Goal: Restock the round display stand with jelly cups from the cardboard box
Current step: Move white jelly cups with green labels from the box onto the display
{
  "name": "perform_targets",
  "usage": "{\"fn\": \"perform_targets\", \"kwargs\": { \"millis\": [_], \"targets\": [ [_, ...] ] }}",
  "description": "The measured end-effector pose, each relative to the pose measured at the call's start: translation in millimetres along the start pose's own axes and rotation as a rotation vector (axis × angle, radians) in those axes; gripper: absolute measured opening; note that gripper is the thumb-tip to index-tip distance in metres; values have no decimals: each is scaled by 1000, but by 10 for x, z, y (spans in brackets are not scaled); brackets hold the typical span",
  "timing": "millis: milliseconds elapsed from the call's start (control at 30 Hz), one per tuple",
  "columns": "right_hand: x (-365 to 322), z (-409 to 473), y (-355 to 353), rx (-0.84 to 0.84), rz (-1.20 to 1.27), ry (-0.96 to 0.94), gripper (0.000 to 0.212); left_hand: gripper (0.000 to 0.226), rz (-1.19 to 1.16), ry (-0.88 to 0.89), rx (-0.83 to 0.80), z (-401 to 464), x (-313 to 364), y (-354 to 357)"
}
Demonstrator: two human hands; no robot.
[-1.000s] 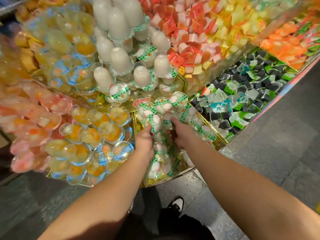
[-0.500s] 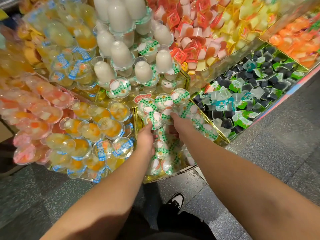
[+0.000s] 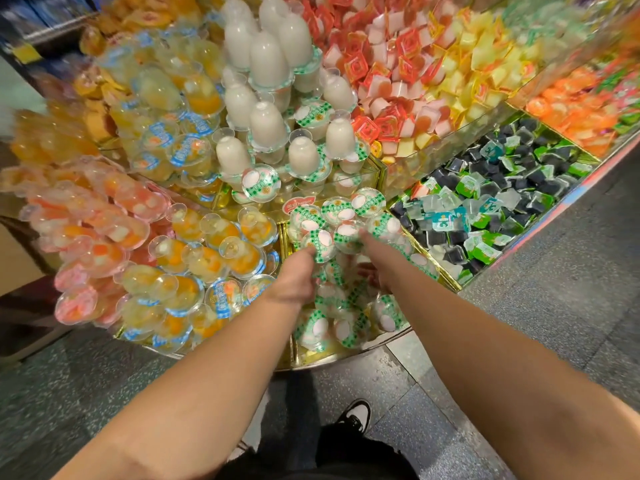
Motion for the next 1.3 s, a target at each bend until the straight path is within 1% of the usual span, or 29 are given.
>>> {"fn": "perform_targets", "kwargs": {
  "millis": [67, 133, 167, 267, 367, 500, 600, 667, 700, 733, 767, 800, 867, 933, 1033, 1067, 1200, 1267, 1300],
  "targets": [
    [16, -141, -68, 25, 28, 11, 70, 36, 19, 10, 2, -116, 41, -95],
    [25, -309, -100, 25, 19, -1, 60, 21, 71, 72, -1, -219, 90, -228],
    [18, -392, -101, 39, -14, -30, 54, 16, 87, 109, -12, -296, 128, -316],
    [-97, -704, 58, 89, -111, -205, 42, 16, 137, 237, -88, -593, 269, -718],
    [-365, -1195, 555, 105, -171, -410, 31, 11, 170, 396, -106, -969, 442, -1387],
    [-685, -1922, 1530, -2, -291, -653, 21, 8, 217, 534, -72, -1471, 631, -2556],
    [-809, -2341, 2446, -99, -414, -817, 20, 10, 266, 643, 64, -1758, 741, -3566],
    [-865, -2545, 3055, -160, -537, -910, 23, 15, 342, 710, 223, -1881, 783, -4203],
    [-876, -2640, 3341, -187, -637, -959, 24, 14, 396, 721, 307, -1912, 788, -4506],
    [-883, -2696, 3626, -206, -744, -1012, 24, 10, 438, 713, 387, -1948, 779, -4793],
    [-880, -2750, 3899, -234, -836, -1066, 22, 14, 472, 702, 453, -1966, 760, -5067],
    [-871, -2790, 4158, -263, -898, -1109, 20, 19, 510, 681, 515, -1979, 733, -5312],
    [-836, -2846, 4637, -345, -990, -1170, 24, 22, 592, 646, 613, -1953, 687, -5743],
    [-787, -2836, 5082, -425, -1068, -1202, 26, 21, 616, 606, 664, -1899, 663, -6076],
    [-748, -2700, 5714, -506, -1154, -1230, 18, 13, 613, 564, 705, -1735, 718, -6528],
    [-750, -2626, 5915, -520, -1173, -1226, 17, 13, 617, 546, 717, -1652, 757, -6676],
    [-765, -2249, 6654, -611, -1207, -1120, 29, 21, 676, 443, 792, -1261, 1009, -7220],
    [-835, -1989, 7033, -645, -1247, -1066, 27, 26, 724, 380, 813, -1031, 1209, -7483],
    [-889, -1837, 7227, -663, -1259, -1039, 22, 27, 745, 354, 821, -915, 1322, -7615]
  ]
}}
Point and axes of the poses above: each hand's wrist, its own z-axis towards the middle knuckle, its own y-axis out of the palm, x = y × z, the point moved 1 cm from there along z, towards the middle knuckle, and after that the axes turned 8 degrees about -y, right-handed, at the moved point
